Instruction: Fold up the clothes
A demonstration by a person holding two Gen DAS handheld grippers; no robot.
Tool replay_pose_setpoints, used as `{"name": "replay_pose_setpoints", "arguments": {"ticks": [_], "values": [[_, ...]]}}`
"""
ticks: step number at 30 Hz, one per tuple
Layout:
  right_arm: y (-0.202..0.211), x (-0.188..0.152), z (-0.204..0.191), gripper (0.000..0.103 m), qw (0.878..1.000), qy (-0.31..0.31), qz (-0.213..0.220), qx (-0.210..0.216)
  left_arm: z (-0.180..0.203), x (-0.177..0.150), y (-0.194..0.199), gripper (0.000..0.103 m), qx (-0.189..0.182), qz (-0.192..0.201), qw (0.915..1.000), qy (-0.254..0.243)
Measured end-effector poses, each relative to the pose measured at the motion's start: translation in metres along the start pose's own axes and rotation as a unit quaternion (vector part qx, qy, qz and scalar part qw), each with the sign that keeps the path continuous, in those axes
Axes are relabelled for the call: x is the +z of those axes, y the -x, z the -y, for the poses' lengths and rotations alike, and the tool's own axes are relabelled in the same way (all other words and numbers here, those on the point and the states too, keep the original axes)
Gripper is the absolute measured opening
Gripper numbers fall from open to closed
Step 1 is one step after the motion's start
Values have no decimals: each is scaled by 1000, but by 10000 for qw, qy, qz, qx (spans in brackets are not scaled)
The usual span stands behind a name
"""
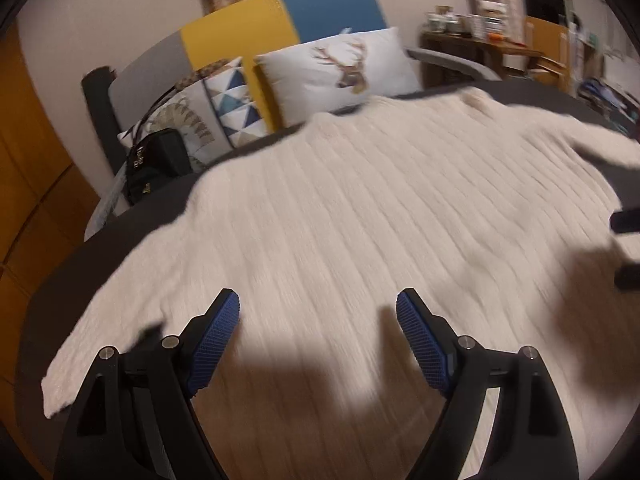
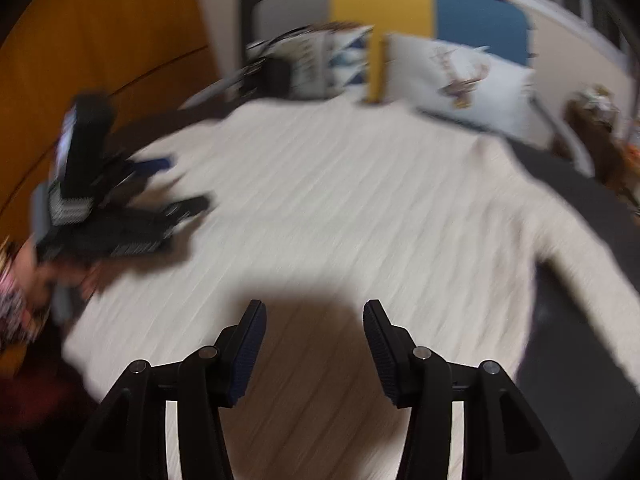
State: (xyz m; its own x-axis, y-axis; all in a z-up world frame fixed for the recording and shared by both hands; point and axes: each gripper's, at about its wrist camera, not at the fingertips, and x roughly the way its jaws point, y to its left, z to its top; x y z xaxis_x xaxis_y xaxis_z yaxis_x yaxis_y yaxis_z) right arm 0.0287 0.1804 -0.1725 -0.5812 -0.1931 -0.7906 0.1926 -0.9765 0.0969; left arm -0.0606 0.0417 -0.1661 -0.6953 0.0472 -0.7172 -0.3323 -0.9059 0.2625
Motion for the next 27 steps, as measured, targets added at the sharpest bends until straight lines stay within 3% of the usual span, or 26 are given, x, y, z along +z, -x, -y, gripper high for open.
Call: {"name": "replay_pose_setpoints", "arguments": {"ticks": [2, 5, 7, 10, 16, 19, 22, 25, 27], "values": [[-16, 24, 11, 51, 9994, -237, -86, -243, -5, 15, -17, 84, 51, -205, 9995, 245], [-50, 55, 31, 51, 9957, -773, -440, -251, -12, 24, -42, 84, -119, -652, 9959, 608], [-62, 52, 40, 51, 9931, -914, -686, -249, -13, 21, -52, 84, -275, -900, 9931, 693], [-68, 41, 34, 51, 9922, -943, -806, -130, -11, 12, -46, 84, -337, -667, 9947, 709], [-47, 6, -10, 52, 9951, 113, -950, -262, -7, 7, -48, 85, -335, -512, 9955, 717], [-38, 4, -32, 52, 9893, 816, -1039, -614, -9, 6, -50, 87, -294, -486, 9951, 804], [-30, 30, -41, 52, 9975, 456, -520, -163, -11, 8, -50, 87, -335, -535, 9944, 844], [-57, 55, -58, 52, 9972, 356, -603, -271, -18, 11, -48, 87, -326, -711, 9928, 912], [-76, 48, -74, 52, 9934, 583, -876, -448, -23, 6, -47, 87, -264, -678, 9924, 991]]}}
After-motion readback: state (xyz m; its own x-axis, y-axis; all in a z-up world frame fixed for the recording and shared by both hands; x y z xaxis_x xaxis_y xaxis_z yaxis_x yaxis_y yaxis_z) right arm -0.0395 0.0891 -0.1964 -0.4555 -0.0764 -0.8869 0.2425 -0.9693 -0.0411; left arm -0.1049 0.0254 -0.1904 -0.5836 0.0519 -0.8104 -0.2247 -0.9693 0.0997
